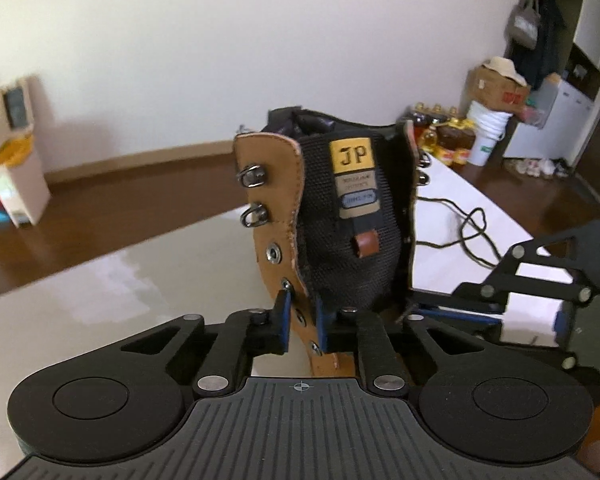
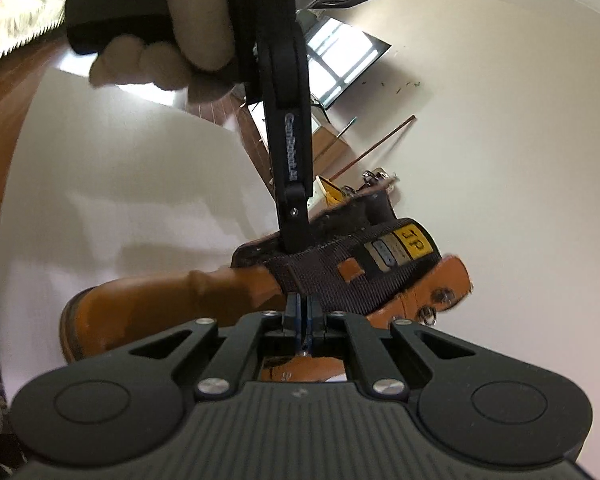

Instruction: Lace up shoes with both hands

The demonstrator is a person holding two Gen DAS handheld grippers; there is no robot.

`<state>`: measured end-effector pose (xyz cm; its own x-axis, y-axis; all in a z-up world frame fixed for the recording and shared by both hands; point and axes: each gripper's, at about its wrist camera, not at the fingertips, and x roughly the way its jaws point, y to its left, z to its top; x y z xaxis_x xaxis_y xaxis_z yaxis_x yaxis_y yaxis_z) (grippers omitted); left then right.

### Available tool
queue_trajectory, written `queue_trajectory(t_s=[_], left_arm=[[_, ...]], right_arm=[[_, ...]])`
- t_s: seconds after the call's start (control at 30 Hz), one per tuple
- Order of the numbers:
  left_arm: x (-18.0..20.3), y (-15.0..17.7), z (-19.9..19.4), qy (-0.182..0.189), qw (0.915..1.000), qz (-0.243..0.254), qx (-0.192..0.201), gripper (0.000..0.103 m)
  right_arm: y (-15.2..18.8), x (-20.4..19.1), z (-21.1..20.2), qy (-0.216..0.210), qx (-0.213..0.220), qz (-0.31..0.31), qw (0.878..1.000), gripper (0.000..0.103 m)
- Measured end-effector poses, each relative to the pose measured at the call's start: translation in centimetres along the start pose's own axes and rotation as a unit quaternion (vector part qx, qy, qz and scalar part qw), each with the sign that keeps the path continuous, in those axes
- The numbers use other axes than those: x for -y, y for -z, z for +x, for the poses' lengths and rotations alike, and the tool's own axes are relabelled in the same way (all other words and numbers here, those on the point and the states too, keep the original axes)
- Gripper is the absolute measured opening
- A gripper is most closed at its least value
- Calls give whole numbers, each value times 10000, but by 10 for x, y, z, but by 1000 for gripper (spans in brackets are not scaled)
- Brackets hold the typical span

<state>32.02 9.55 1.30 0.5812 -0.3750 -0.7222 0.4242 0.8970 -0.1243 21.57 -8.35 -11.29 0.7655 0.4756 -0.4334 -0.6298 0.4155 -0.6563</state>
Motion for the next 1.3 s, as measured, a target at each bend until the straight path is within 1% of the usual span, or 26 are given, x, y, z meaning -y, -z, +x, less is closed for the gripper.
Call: queue_trajectory(t_s=[0.1,0.27,0.33,0.43,0.5,0.6,0.7,0.77,0.83,0.97,1.03,1.1,1.13,1.23,1.3], left_arm=[[-11,1,0,261,9994,-208,-13,11],[-18,1,3,395,9990,-230,23,11],[-21,0,7,443,9986,-276,38,11],[-26,2,7,526,9981,-327,59,11],[-28,3,8,581,9977,-346,72,11],[-30,4,9,644,9973,-349,92,11],[-32,4,10,679,9971,-328,104,11],[-34,5,10,727,9967,-326,123,11],[-36,6,9,757,9965,-329,145,11],[-36,7,9,816,9959,-332,190,11],[-35,7,9,815,9960,-301,204,12],[-34,9,8,772,9966,-195,227,13],[-34,11,5,829,9962,-142,247,13],[-38,19,-6,934,9948,-64,396,18],[-43,27,-13,949,9943,-6,486,18]], right_arm=[[-8,-9,8,42,-86,-140,9999,4],[-19,-22,22,194,-337,-405,9984,4],[-24,-29,30,294,-488,-671,9961,4],[-29,-36,35,397,-577,-1012,9924,4],[-32,-45,41,509,-687,-1445,9858,4],[-33,-55,46,597,-811,-1903,9765,4],[-32,-67,51,676,-955,-2473,9618,4],[-34,-69,52,648,-991,-2557,9595,4],[-35,-68,50,628,-997,-2541,9600,4],[-40,-69,53,602,-972,-2400,9640,4],[-43,-69,53,506,-922,-2300,9675,4],[-44,-71,54,453,-903,-2264,9688,4],[-45,-72,53,446,-896,-2252,9692,4],[-45,-69,53,418,-886,-2157,9715,4],[-44,-67,52,407,-852,-2104,9731,4]])
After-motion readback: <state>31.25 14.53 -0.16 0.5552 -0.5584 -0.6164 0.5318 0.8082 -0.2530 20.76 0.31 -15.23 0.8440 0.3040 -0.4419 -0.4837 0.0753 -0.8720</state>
